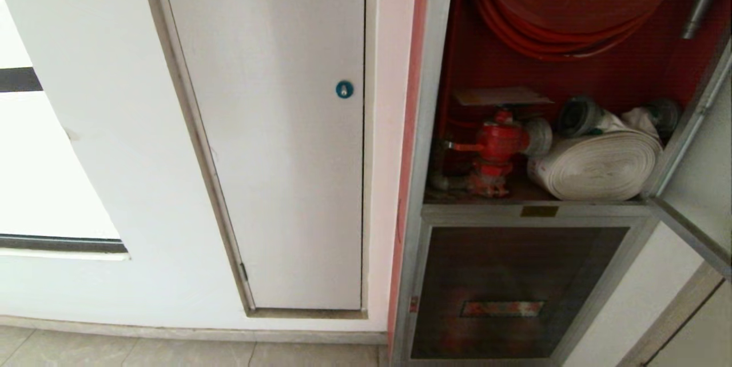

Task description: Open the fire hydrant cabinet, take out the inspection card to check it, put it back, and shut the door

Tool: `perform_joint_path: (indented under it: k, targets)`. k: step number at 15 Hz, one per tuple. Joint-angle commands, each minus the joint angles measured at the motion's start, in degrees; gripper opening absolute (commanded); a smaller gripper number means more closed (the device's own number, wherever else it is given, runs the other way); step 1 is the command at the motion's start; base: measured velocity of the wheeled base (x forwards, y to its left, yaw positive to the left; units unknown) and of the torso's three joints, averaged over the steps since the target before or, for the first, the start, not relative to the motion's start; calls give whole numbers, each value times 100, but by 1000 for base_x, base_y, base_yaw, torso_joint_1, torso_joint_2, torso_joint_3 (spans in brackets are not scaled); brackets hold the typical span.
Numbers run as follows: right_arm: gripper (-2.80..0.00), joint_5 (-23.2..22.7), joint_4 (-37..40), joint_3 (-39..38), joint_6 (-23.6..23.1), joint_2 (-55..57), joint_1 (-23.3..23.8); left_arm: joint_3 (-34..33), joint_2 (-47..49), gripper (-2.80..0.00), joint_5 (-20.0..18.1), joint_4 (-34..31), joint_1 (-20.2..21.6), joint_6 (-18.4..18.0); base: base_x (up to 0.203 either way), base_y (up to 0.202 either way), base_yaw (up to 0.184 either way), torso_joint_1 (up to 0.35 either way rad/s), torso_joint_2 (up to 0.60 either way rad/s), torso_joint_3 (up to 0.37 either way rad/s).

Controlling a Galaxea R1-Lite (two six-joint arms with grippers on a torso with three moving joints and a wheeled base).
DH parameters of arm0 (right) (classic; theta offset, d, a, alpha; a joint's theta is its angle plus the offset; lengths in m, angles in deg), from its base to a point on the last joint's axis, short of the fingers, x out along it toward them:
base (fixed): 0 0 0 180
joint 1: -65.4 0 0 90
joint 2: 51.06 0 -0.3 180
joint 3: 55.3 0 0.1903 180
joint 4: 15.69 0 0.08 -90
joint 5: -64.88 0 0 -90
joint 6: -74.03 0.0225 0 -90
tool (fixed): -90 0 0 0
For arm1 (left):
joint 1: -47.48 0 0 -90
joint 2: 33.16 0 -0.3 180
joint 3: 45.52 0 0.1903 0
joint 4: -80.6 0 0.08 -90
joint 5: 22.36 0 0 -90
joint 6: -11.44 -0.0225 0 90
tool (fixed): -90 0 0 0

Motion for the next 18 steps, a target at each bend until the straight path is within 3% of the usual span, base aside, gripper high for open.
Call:
perform_joint_path:
  k: [1,10,18]
  targets:
    - [-280,-1,-1,-7,-3,9,-2,-9,5,-280,-5,1,3,0,-196,0,1,-1,2,6]
    - [-280,0,2,-2,-3,9,-2,-9,5,-280,2,1,-6,0,-183,0,0,2,1,3]
    - [-280,-5,6,-9,-3,9,-2,-9,5,-280,2,1,3,0,0,0,0,0,0,0]
